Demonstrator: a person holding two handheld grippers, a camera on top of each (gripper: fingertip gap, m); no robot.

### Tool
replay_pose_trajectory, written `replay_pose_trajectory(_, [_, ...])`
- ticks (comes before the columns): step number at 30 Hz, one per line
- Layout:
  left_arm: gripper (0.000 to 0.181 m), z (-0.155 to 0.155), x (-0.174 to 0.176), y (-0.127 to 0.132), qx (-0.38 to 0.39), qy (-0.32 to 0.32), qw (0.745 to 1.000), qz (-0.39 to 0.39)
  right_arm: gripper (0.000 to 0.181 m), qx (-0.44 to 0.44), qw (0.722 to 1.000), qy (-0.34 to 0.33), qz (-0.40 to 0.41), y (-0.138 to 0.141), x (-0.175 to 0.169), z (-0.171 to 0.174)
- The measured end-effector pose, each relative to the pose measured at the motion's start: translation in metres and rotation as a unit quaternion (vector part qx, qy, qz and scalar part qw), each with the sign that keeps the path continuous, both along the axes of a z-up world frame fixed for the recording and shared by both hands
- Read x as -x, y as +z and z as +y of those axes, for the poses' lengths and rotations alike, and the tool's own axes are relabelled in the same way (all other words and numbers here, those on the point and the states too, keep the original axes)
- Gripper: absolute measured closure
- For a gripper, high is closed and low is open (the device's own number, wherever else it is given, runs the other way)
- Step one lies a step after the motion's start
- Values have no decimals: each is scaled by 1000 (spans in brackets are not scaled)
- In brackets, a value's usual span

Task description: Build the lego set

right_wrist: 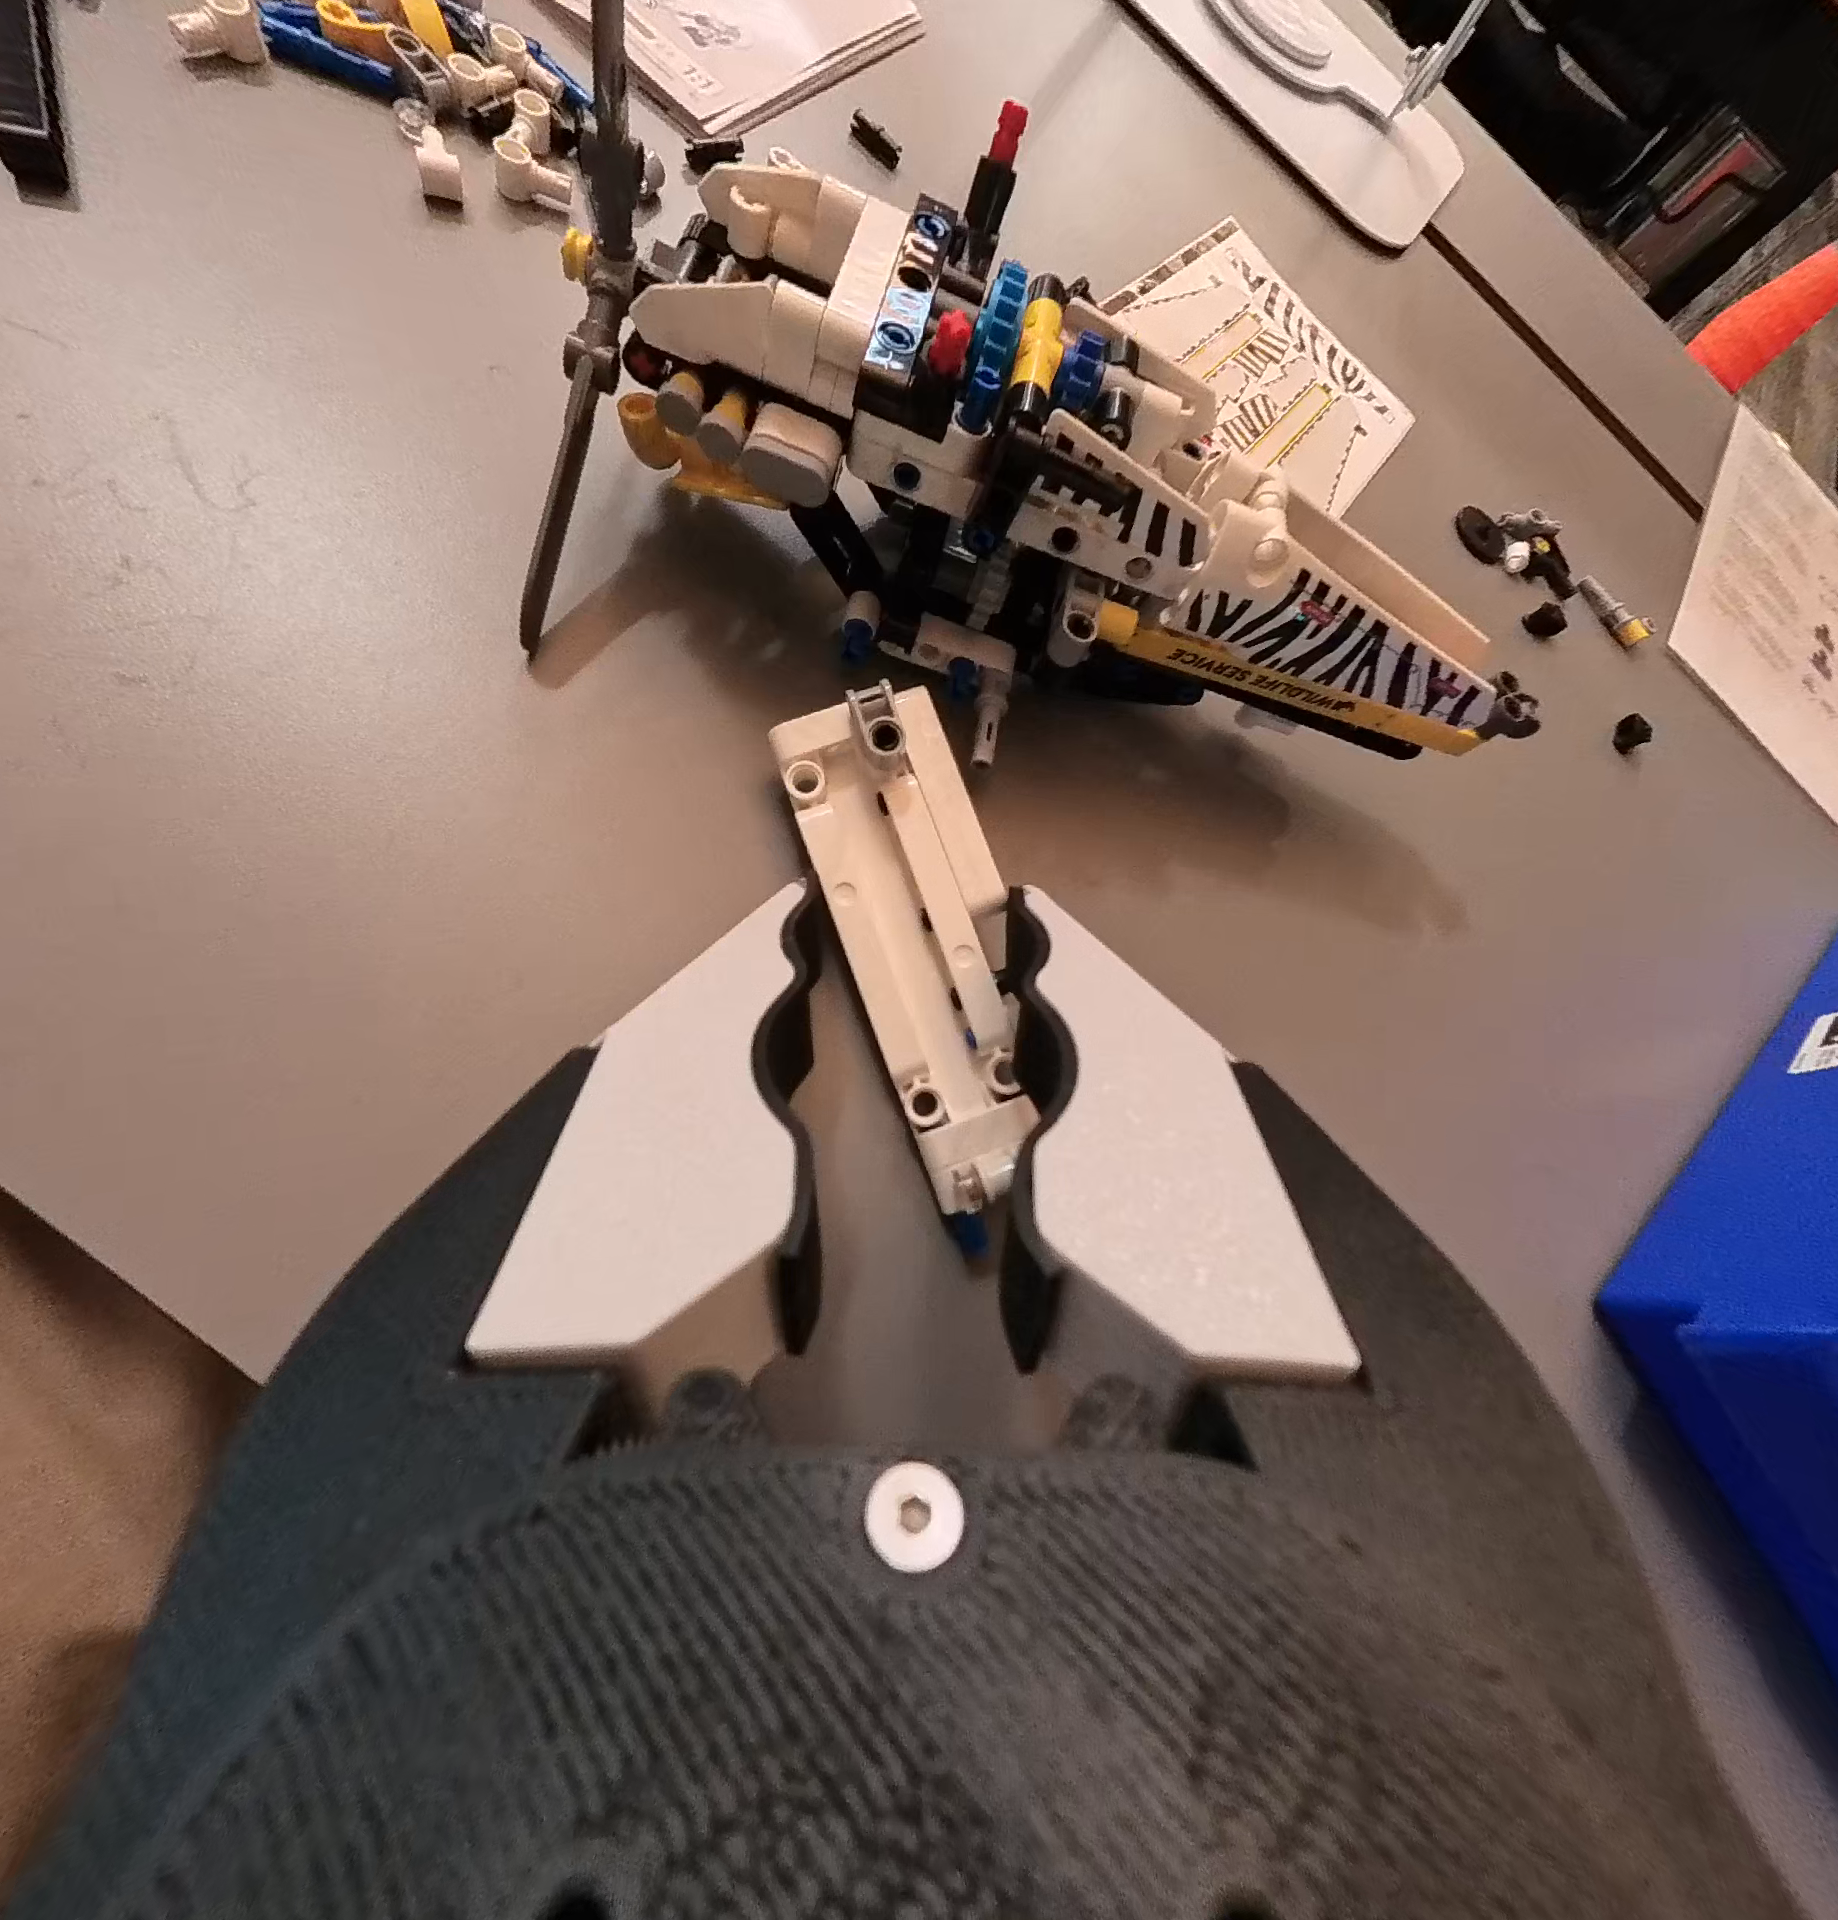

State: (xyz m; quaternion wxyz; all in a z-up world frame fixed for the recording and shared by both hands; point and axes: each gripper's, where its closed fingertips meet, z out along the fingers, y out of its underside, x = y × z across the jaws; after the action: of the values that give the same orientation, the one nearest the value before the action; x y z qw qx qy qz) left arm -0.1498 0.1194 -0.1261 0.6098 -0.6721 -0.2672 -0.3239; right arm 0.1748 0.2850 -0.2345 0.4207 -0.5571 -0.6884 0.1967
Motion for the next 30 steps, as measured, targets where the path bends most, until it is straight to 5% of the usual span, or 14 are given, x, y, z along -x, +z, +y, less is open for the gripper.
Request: replay_pose_trajectory(30, [118, 0, 2, -1, 4, 9, 1000, 20, 147, 9, 1000, 4, -3, -1, -1, 1])
